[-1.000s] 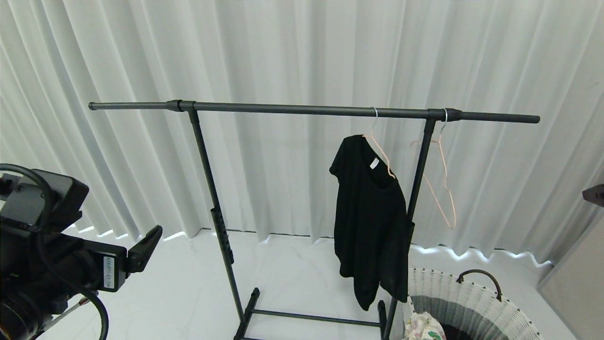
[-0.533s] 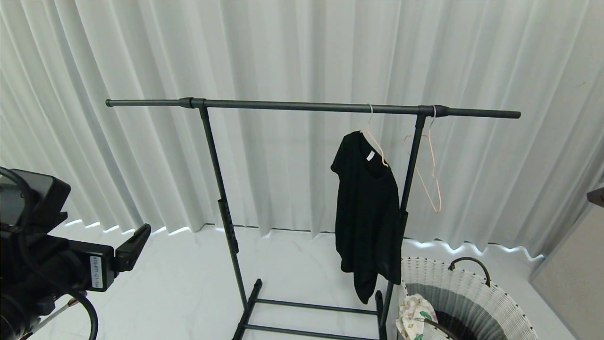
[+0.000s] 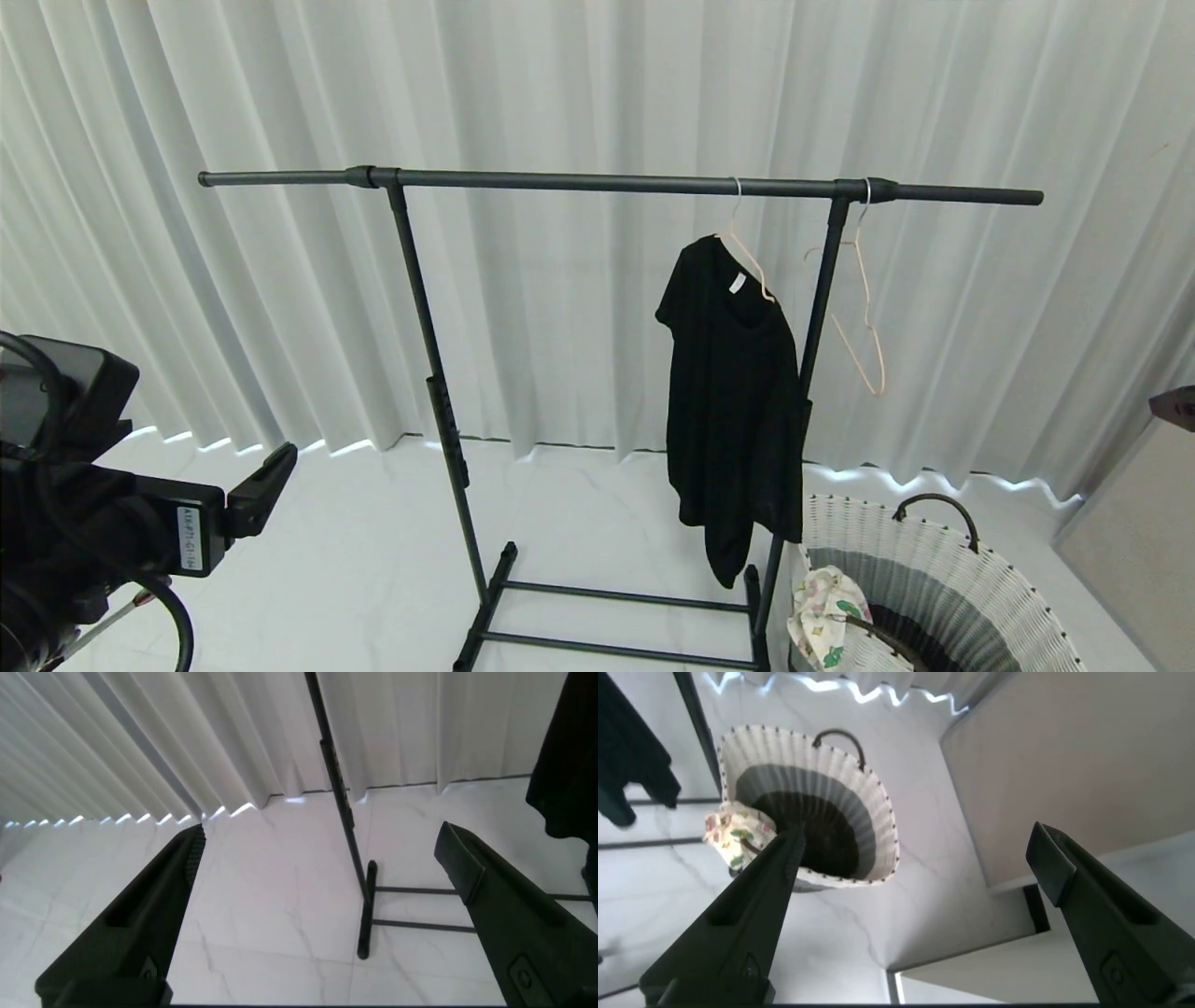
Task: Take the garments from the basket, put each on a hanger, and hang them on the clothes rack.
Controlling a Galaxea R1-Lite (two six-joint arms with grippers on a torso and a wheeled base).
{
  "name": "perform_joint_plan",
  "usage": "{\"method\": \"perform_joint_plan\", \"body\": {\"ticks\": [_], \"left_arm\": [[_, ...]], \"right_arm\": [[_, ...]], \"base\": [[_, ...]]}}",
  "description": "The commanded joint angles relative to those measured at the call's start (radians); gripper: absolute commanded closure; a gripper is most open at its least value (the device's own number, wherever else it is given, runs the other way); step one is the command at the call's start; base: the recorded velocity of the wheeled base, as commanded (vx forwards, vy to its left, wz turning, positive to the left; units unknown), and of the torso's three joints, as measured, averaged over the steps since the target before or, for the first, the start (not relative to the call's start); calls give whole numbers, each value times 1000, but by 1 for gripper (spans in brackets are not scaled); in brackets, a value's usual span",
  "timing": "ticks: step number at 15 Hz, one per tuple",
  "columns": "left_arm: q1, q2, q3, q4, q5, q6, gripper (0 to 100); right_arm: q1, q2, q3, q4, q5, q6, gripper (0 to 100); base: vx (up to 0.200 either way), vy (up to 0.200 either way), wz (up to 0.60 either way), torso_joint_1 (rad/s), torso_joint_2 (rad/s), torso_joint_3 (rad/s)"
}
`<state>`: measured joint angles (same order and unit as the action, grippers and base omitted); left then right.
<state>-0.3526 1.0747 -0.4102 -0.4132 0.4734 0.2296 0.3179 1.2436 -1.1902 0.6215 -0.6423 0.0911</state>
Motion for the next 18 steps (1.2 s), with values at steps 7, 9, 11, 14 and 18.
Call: {"method": "perform_joint_plan", "body": {"ticks": [7, 9, 11, 14, 18], "left_arm": [[0, -7, -13, -1, 1, -27, 0], [0, -2, -13, -1, 1, -70, 0], [-2, 5, -16, -1, -1, -65, 0], [-2, 10, -18, -1, -1, -67, 0], [-2, 10, -15, -1, -1, -67, 0]], "right_arm": [[1, -35, 55, 0, 0, -16, 0], [4, -59, 93, 0, -2, -27, 0], [6, -79, 119, 0, -2, -34, 0], [7, -90, 141, -2, -2, -34, 0], [7, -108, 216, -112, -3, -68, 0]], "base": [[0, 0, 0, -217, 503, 283], [0, 0, 0, -200, 479, 288], [0, 0, 0, -195, 483, 288], [0, 0, 0, -177, 470, 287], [0, 0, 0, -150, 453, 304]]}}
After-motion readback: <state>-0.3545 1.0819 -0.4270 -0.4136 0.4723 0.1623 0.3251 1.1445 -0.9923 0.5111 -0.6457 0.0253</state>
